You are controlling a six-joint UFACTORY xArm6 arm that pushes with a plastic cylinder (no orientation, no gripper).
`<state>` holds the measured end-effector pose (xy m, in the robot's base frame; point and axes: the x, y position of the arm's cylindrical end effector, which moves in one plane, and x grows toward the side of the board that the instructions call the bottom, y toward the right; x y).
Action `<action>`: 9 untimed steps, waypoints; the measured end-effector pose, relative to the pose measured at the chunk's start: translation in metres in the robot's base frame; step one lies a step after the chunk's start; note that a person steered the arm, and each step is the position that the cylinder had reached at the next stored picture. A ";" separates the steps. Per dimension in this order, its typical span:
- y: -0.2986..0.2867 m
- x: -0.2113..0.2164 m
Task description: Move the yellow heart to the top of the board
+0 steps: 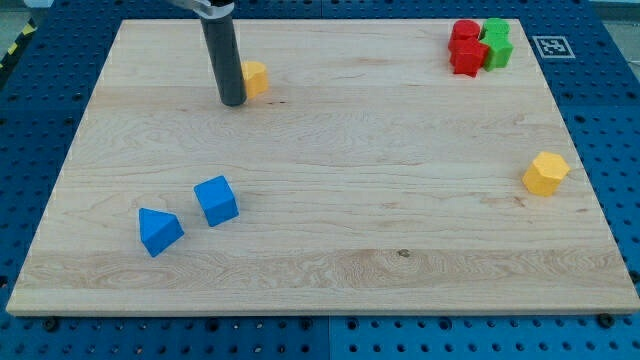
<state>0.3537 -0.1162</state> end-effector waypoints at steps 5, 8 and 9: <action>0.002 -0.047; 0.088 -0.061; 0.091 -0.064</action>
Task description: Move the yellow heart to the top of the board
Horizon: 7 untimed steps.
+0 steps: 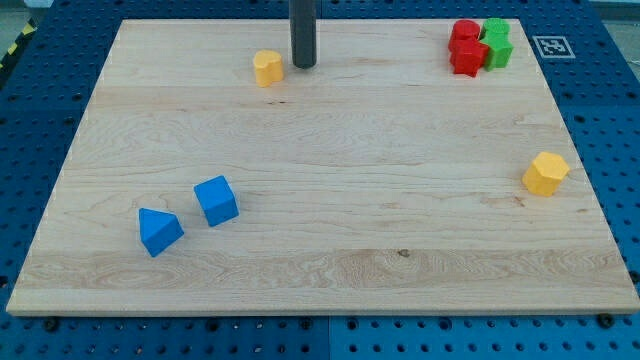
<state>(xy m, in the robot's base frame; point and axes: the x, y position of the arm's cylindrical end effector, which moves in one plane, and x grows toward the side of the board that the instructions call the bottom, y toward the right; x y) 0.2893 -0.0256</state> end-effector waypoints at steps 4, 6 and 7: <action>-0.066 0.020; -0.071 -0.014; -0.067 -0.002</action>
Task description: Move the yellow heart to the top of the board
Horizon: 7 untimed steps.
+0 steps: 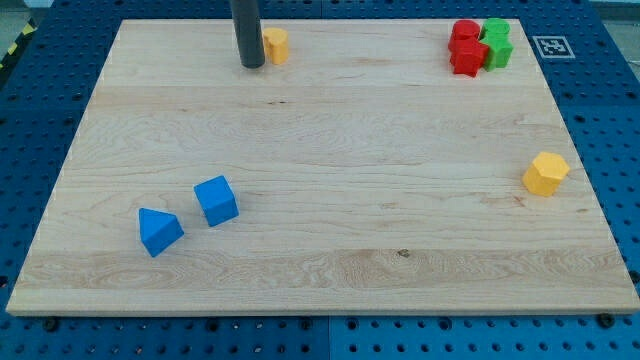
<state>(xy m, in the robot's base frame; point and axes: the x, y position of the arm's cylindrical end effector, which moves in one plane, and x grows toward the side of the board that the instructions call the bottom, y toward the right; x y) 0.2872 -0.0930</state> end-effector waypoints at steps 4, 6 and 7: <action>0.042 -0.004; 0.071 0.035; 0.132 0.052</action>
<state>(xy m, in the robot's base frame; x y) 0.3392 0.0387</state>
